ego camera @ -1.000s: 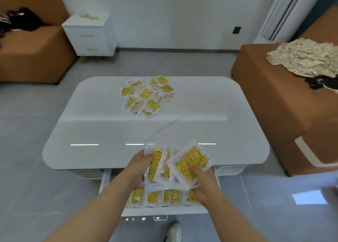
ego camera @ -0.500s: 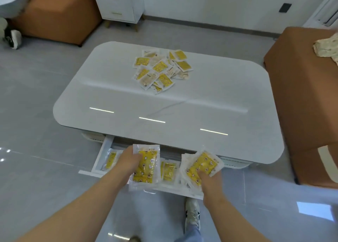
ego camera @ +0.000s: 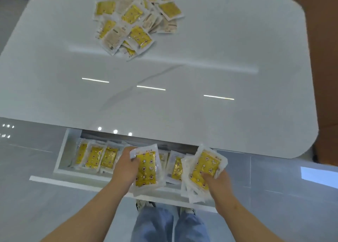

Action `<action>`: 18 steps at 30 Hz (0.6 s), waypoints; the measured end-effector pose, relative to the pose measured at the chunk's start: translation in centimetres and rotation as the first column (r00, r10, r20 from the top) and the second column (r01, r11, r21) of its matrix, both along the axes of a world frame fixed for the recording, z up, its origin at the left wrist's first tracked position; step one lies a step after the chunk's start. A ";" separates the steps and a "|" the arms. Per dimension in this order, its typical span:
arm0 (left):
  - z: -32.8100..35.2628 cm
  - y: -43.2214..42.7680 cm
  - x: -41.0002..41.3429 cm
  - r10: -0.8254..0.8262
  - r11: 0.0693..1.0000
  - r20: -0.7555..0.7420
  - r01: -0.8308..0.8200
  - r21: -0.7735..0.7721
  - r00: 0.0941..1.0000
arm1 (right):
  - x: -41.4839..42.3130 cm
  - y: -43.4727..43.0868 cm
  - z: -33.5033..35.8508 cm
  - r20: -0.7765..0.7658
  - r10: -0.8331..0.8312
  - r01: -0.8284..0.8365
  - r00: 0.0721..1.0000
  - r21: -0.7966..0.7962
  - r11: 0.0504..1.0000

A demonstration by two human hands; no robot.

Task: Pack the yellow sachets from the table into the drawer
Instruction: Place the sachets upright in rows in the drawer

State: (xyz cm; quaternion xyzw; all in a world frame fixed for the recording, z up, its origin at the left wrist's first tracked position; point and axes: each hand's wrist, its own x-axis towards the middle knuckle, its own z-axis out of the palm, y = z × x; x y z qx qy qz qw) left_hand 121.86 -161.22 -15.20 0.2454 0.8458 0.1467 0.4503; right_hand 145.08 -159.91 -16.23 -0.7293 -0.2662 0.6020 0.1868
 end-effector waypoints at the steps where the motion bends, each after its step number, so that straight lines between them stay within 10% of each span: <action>1: -1.4 0.5 -0.2 -0.017 1.000 -0.001 0.017 0.001 1.000 | -0.3 0.0 -1.4 0.010 0.036 -0.036 0.999 0.001 0.999; 15: -16.0 1.2 -1.7 -0.250 0.951 0.017 0.249 -0.186 0.968 | -4.0 -0.2 -14.1 -0.220 -0.095 0.054 0.971 -0.184 0.981; 18: -15.5 0.7 -1.7 -0.679 0.727 -0.300 0.558 -0.399 0.670 | -4.1 -0.3 -14.5 -0.309 -0.271 0.201 0.912 -0.239 0.950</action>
